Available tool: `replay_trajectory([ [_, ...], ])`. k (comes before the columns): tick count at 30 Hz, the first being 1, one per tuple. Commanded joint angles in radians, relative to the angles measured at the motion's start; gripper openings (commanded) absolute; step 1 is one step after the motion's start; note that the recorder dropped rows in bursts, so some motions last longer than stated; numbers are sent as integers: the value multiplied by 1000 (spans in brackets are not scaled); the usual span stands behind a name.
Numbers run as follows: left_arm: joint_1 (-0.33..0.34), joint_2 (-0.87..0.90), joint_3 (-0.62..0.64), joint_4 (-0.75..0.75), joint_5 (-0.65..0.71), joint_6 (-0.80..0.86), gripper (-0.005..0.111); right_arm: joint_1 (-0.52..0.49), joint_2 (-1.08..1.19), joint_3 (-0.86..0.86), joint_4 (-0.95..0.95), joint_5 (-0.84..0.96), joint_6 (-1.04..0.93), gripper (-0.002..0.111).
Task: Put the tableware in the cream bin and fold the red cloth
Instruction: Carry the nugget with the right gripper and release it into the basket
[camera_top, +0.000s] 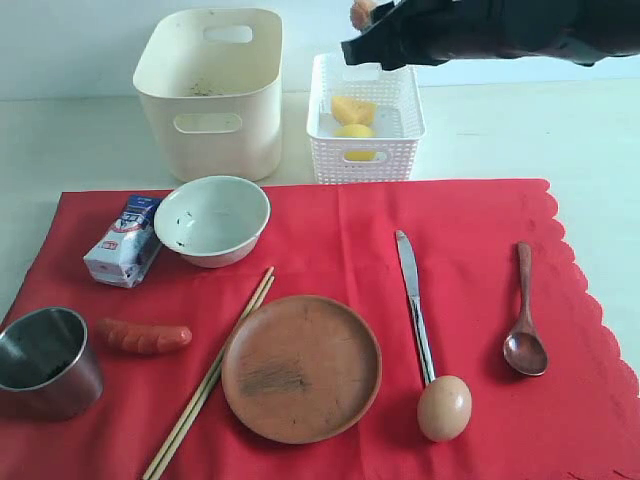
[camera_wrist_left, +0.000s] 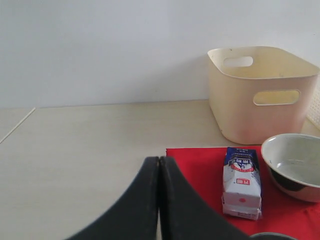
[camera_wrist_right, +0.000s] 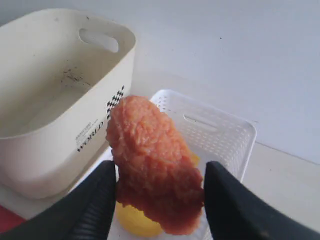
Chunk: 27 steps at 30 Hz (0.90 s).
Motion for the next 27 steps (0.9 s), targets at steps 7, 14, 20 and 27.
replay_trajectory([
  [7, 0, -7, 3, -5, 0, -1, 1, -12, 233, -7, 1, -326, 5, 0],
  [14, 0, -7, 3, -5, 0, -1, 1, -12, 302, -7, 1, -409, 5, 0],
  [20, 0, -7, 3, -5, 0, -1, 1, -9, 303, -7, 3, -420, 5, 0],
  [27, 0, -7, 3, -5, 0, -1, 1, -9, 303, -7, 7, -425, 7, 24],
])
